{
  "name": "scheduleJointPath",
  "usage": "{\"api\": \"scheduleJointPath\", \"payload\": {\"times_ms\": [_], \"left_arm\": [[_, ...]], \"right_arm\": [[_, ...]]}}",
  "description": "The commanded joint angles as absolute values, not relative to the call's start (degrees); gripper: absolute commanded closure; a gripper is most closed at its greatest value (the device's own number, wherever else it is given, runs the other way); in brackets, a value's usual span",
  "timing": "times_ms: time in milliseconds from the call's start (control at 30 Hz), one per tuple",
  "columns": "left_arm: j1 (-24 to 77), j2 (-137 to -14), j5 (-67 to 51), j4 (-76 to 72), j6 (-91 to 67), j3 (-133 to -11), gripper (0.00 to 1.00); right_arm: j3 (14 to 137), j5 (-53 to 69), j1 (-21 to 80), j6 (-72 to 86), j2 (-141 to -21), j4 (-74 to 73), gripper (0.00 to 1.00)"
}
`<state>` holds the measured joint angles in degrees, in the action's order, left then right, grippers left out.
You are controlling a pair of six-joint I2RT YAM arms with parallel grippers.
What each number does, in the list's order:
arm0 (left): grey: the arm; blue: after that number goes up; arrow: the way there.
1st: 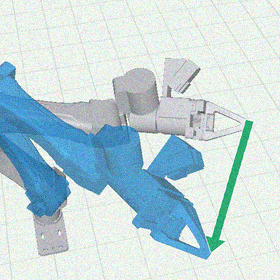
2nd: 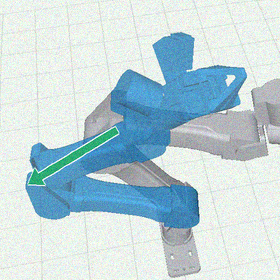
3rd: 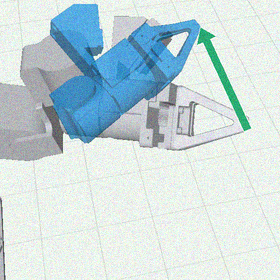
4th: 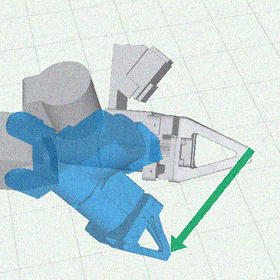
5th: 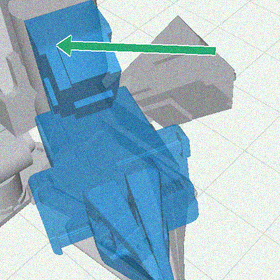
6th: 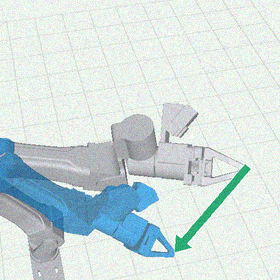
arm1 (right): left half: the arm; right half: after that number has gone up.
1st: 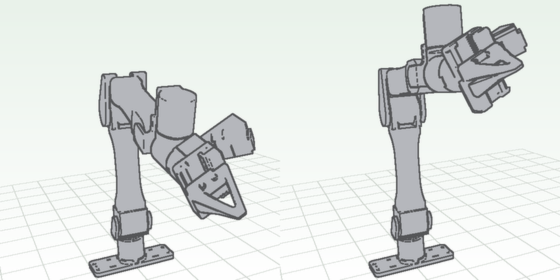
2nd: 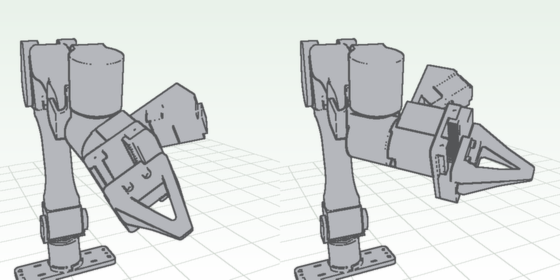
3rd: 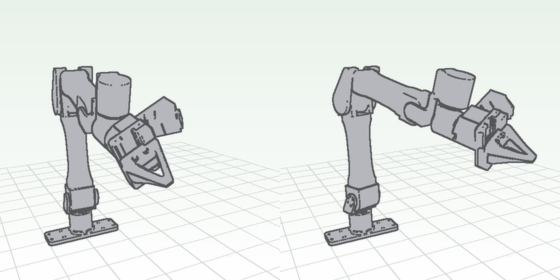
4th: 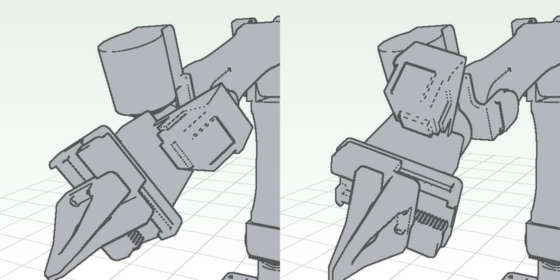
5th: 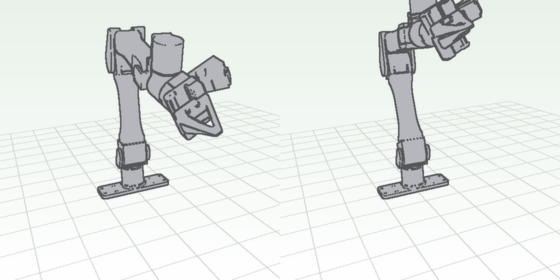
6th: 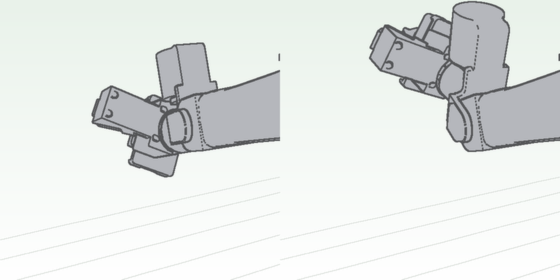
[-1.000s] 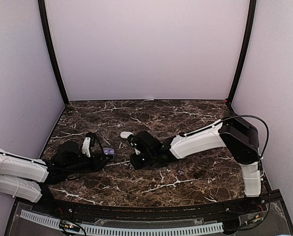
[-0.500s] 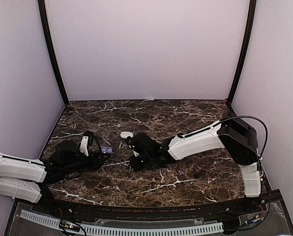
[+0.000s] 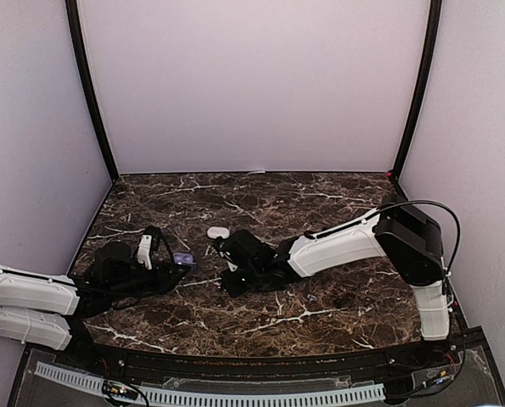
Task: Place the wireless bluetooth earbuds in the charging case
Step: Pick up the left earbud from the center of the board.
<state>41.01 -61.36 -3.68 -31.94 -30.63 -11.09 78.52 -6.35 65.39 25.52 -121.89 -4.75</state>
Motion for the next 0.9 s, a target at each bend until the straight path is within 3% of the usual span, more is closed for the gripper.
{"api": "scheduleJointPath", "payload": {"times_ms": [0,867], "left_arm": [[40.7,-60.3,-4.5,-31.5,-29.9,-10.3,0.86],[40.7,-59.9,-5.4,-30.9,-29.5,-10.5,0.86]], "right_arm": [[77.6,-4.0,66.3,24.9,-121.3,-3.9,0.77],[71.4,1.4,67.0,24.1,-116.8,1.3,0.76]]}}
